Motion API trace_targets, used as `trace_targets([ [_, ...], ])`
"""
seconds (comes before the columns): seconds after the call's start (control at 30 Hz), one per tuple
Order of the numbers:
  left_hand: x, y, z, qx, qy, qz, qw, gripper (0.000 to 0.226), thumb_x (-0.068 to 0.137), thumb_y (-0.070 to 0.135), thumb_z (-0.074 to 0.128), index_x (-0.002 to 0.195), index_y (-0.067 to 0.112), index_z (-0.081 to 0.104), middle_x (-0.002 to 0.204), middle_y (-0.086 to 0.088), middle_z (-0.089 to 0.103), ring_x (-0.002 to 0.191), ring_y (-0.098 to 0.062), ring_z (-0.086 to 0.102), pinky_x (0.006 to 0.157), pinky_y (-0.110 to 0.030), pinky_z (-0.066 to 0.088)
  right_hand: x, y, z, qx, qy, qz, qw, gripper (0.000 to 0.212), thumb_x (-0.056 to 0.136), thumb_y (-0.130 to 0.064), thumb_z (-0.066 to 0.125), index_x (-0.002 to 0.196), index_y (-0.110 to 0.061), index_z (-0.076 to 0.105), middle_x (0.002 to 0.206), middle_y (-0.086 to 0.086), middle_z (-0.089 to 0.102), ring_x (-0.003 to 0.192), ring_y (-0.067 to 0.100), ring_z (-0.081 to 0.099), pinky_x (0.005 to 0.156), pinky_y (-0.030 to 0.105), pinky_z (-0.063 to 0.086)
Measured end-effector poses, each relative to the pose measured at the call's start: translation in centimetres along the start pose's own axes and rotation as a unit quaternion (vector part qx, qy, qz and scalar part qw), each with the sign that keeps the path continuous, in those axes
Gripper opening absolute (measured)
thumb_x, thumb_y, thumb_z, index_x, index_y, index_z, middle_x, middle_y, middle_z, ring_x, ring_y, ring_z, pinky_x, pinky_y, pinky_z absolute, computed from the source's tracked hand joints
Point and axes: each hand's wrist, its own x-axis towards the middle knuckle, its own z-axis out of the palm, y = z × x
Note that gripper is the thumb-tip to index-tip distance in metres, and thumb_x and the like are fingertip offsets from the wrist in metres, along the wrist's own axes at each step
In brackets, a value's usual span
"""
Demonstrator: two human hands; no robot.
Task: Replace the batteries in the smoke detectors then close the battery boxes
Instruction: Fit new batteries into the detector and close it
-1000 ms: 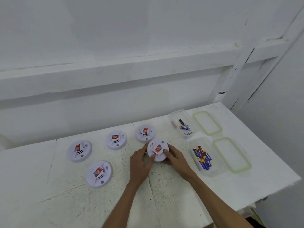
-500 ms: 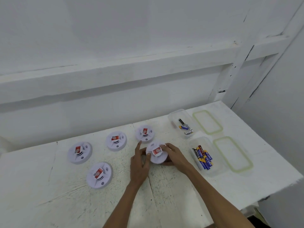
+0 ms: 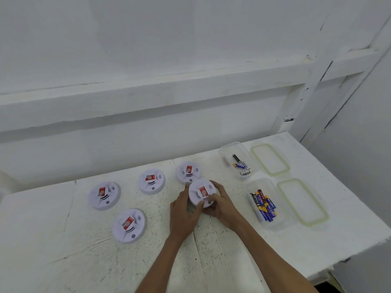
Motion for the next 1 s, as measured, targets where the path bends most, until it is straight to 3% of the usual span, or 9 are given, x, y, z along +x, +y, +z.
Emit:
trace_targets([
  [0.13, 0.1, -0.9, 0.1, -0.004, 0.001, -0.018, 1.000, 0.057, 0.100, 0.051, 0.049, 0.152, 0.029, 0.039, 0.142, 0.010, 0.056, 0.127, -0.009, 0.057, 0.099, -0.049, 0.054, 0.1, -0.1, 0.3, -0.016, 0.026, 0.017, 0.999, 0.043, 0.094, -0.029, 0.066, 0.127, -0.010, 0.045, 0.121, 0.024, 0.065, 0.103, 0.041, 0.069, 0.083, 0.057, 0.057],
  [0.33, 0.2, -0.7, 0.1, -0.032, 0.003, -0.010, 0.999, 0.061, 0.094, 0.049, 0.064, 0.150, 0.031, 0.045, 0.143, 0.017, 0.056, 0.129, -0.004, 0.055, 0.104, -0.045, 0.052, -0.3, 0.4, 0.2, -0.032, 0.009, -0.009, 0.999, 0.034, 0.100, -0.027, 0.057, 0.129, -0.010, 0.058, 0.122, 0.017, 0.068, 0.108, 0.036, 0.068, 0.090, 0.054, 0.056],
  [0.47, 0.3, -0.4, -0.4, -0.045, -0.011, 0.006, 0.999, 0.076, 0.087, 0.051, 0.073, 0.151, 0.021, 0.046, 0.142, 0.012, 0.059, 0.126, 0.000, 0.058, 0.101, -0.024, 0.052, -0.6, 0.2, -0.1, -0.022, -0.003, -0.005, 1.000, 0.035, 0.102, -0.025, 0.053, 0.128, -0.004, 0.061, 0.121, 0.018, 0.069, 0.111, 0.037, 0.067, 0.092, 0.052, 0.055],
  [0.57, 0.1, 0.2, -0.7, -0.043, -0.019, 0.010, 0.999, 0.077, 0.087, 0.053, 0.071, 0.153, 0.023, 0.044, 0.134, 0.017, 0.061, 0.119, 0.002, 0.060, 0.096, -0.012, 0.048, -0.7, 0.3, -0.1, -0.012, -0.003, -0.010, 1.000, 0.035, 0.102, -0.025, 0.052, 0.128, -0.004, 0.060, 0.121, 0.018, 0.069, 0.111, 0.037, 0.067, 0.091, 0.051, 0.056],
  [0.87, 0.0, 0.5, -1.0, -0.044, -0.007, 0.007, 0.999, 0.057, 0.094, 0.043, 0.065, 0.147, 0.041, 0.043, 0.137, 0.026, 0.058, 0.123, 0.004, 0.057, 0.099, -0.019, 0.048, -0.6, 0.8, 0.2, -0.012, 0.032, -0.003, 0.999, 0.045, 0.107, -0.037, 0.031, 0.127, -0.009, 0.060, 0.116, 0.016, 0.071, 0.108, 0.033, 0.069, 0.086, 0.043, 0.059],
  [1.0, 0.1, 0.3, -0.9, -0.035, -0.011, 0.006, 0.999, 0.057, 0.096, 0.045, 0.062, 0.149, 0.036, 0.044, 0.138, 0.025, 0.058, 0.122, 0.005, 0.057, 0.099, -0.022, 0.050, -0.3, 1.0, 0.0, -0.016, 0.033, 0.003, 0.999, 0.043, 0.107, -0.037, 0.033, 0.126, -0.010, 0.061, 0.116, 0.017, 0.071, 0.108, 0.033, 0.068, 0.090, 0.047, 0.057],
])
